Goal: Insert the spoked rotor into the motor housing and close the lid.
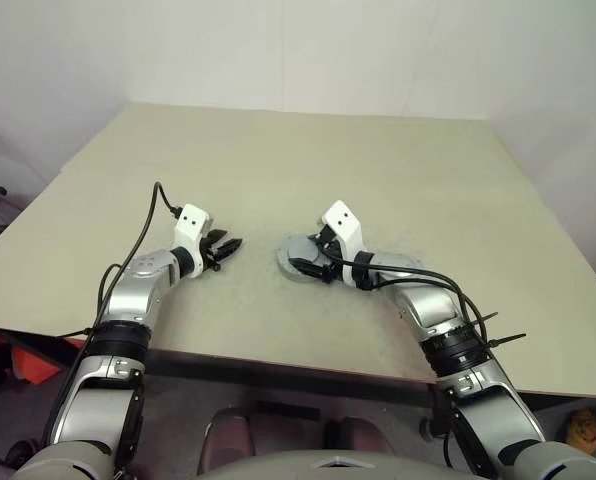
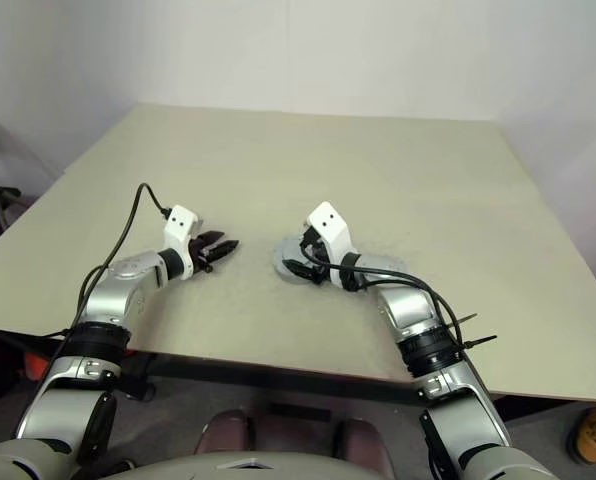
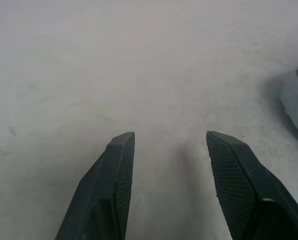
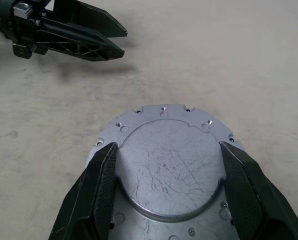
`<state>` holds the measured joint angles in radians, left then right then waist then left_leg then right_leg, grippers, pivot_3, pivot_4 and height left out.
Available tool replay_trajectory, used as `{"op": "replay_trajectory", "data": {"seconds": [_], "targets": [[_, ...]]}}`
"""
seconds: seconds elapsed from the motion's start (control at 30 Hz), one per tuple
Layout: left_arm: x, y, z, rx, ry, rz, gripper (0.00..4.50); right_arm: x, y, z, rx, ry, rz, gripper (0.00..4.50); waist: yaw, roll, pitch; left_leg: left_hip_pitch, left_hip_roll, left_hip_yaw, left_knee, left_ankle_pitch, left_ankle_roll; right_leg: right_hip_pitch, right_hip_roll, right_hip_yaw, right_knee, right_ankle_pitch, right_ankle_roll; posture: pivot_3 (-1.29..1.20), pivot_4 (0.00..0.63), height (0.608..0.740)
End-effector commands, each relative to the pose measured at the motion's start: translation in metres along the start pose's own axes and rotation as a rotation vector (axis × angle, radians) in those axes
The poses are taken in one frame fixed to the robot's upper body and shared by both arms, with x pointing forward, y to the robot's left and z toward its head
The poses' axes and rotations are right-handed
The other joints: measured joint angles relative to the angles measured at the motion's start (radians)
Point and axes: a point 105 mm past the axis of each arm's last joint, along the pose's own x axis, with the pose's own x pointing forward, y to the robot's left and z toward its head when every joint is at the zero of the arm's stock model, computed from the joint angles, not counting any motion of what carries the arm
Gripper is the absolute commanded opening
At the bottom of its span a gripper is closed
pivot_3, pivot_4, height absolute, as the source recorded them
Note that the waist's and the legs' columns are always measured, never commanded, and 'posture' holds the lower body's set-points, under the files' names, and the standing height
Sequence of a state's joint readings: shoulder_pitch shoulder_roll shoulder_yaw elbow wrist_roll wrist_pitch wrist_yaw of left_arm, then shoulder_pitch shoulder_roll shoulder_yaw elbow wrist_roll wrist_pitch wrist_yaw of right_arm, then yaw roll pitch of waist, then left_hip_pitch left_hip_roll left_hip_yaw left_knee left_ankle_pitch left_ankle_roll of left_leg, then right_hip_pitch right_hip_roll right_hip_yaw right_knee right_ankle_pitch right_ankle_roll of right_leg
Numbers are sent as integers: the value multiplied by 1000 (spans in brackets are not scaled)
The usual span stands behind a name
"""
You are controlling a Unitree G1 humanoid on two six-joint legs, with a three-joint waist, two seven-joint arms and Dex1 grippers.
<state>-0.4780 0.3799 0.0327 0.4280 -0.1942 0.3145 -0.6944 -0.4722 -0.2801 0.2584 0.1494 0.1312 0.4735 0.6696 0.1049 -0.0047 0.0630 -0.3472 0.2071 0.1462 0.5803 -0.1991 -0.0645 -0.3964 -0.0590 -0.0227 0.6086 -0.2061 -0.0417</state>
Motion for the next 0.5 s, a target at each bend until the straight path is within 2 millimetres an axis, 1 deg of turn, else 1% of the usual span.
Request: {"op": "replay_trajectory", "data": {"seconds": [0.03, 0.13, 0.27, 0.37, 0.5], "targets": [[-1, 0, 15, 32, -42, -2, 2437, -8, -2, -33, 40, 147, -16, 3080, 1, 0, 0, 1, 0, 0, 0, 0, 0, 1, 0, 0, 0, 0, 0, 0, 0, 740], [-1, 1, 14, 32, -41, -1, 2437, -9, -2, -32, 27, 152, -24, 3080, 1, 0, 0, 4, 0, 0, 0, 0, 0, 4, -1, 0, -1, 0, 0, 0, 0, 740], [-1, 0, 14, 32, -41, -2, 2437, -7, -4, -32, 31, 147, -35, 3080, 0, 0, 0, 4, 0, 0, -1, 0, 0, 6, 0, 0, -1, 0, 0, 0, 0, 740], [-1, -1, 12, 37, -35, -4, 2437, -6, -2, -19, 68, 79, -22, 3080, -1, 0, 0, 4, 0, 0, -1, 0, 0, 6, 0, 0, -1, 0, 0, 0, 0, 740], [-2, -1, 11, 38, -30, -4, 2437, -9, -1, -4, 74, 1, -3, 3080, -1, 0, 0, 4, 0, 0, -1, 0, 0, 5, 0, 0, -1, 0, 0, 0, 0, 740]]}}
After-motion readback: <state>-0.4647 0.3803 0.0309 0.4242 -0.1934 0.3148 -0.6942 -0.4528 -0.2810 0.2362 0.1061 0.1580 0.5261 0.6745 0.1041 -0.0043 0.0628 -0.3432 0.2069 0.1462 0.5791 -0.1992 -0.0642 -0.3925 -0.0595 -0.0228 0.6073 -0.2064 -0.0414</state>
